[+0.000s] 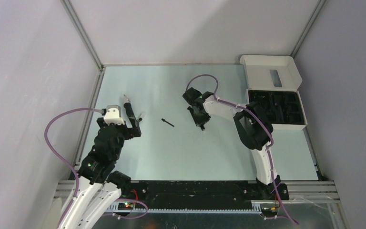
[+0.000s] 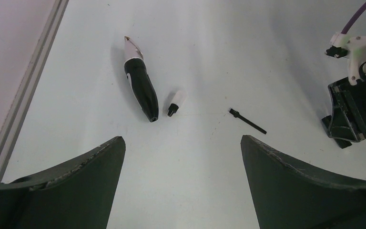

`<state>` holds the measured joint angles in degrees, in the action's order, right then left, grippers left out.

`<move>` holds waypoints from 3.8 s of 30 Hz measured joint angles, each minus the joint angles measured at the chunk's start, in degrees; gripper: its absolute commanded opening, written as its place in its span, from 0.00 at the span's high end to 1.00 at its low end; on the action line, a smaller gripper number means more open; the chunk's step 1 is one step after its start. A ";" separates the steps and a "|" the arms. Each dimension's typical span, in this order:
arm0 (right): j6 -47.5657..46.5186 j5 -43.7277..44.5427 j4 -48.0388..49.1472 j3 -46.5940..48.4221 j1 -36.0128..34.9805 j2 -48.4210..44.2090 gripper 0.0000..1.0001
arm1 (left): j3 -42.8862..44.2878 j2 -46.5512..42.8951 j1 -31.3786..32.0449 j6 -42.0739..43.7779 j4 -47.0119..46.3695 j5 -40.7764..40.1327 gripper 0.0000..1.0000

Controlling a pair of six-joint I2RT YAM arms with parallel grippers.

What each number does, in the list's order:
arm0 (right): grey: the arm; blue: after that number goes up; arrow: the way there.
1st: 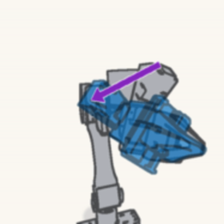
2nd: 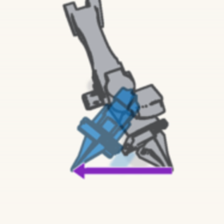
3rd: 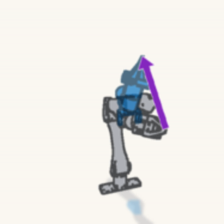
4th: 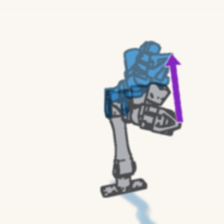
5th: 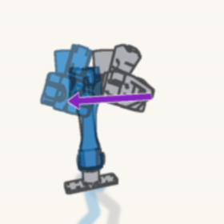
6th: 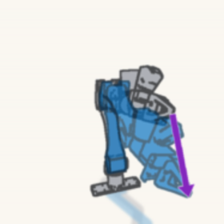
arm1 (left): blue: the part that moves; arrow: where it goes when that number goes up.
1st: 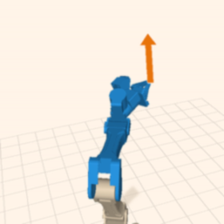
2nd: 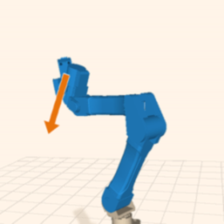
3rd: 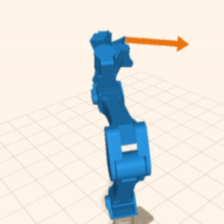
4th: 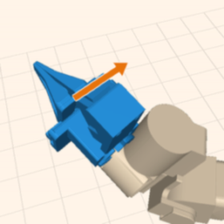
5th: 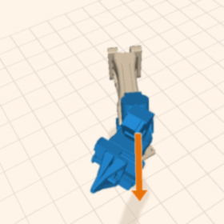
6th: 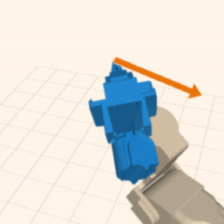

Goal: Sort the hair-cutting tools

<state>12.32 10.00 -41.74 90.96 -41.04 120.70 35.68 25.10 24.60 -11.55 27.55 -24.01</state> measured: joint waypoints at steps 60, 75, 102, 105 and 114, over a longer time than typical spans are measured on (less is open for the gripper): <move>-26.60 -2.58 14.08 -7.06 50.27 -13.99 0.94 | -0.33 -0.17 0.13 0.79 -0.85 -0.26 0.02; -28.89 -3.78 17.73 -7.91 51.78 -9.75 0.67 | -0.33 0.90 0.13 1.20 -1.73 -0.24 0.02; -23.41 -6.62 17.99 -8.66 52.70 -13.57 0.88 | -0.33 0.72 0.13 1.53 -1.73 -0.22 0.02; -22.16 -6.93 17.05 -8.68 53.46 -13.57 0.89 | -0.33 0.72 0.15 1.53 -1.75 -0.22 0.02; -20.02 -8.15 15.78 -8.83 54.51 -12.15 0.90 | -0.33 0.72 0.13 1.53 -1.75 -0.20 0.02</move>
<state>-7.70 1.85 -25.96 82.13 13.47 108.55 35.35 25.82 24.73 -10.02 25.80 -24.21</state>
